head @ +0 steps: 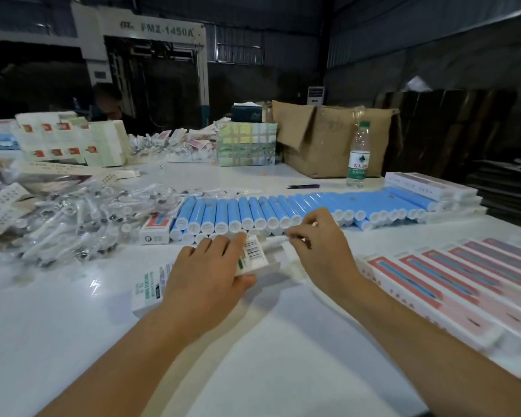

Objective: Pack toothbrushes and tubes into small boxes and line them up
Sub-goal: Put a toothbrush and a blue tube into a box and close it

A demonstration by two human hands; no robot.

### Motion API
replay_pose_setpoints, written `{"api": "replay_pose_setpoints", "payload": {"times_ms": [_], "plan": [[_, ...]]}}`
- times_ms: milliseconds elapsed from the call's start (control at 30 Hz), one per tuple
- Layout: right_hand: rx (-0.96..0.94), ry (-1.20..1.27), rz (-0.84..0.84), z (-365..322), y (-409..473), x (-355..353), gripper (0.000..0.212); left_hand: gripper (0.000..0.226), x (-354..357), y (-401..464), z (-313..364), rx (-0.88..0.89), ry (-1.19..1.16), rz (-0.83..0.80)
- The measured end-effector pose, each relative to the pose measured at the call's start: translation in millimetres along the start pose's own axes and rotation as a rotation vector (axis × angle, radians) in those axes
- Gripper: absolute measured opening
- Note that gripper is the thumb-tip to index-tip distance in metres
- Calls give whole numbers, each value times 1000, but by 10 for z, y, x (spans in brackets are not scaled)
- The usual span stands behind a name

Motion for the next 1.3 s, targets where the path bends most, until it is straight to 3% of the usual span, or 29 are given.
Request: {"api": "replay_pose_setpoints", "payload": {"times_ms": [133,300,367,467,667,867,1033,1300], "plan": [[18,37,-6,-130,-32,80,16,69,1,15,114,32,-5,21],[152,568,13,-108,-146,103,32,69,12,-7,173,49,14,23],[120,642,-38,-170,-173,139,38,69,3,-4,190,47,23,35],[47,664,-37,-243,-197,110,41,69,-13,19,167,28,28,45],[46,502,206,-131,-253,-108,26,65,-12,57,-10,-67,18,35],[174,624,15,-110,-228,160,22,62,-32,81,-97,-142,21,59],[252,798,-79,-70,-233,276,34,63,-14,88,-72,-133,34,50],[272,704,-144,-98,-205,352,57,69,38,39,131,-31,67,47]]}}
Point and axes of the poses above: each hand's wrist, its own y-axis towards the middle knuckle, its own x-axis out of the palm, z = x × y, the point moved 6 cm from there along y, towards the middle knuckle, and after that the axes turned 10 degrees about -z, right-handed, at the moved point
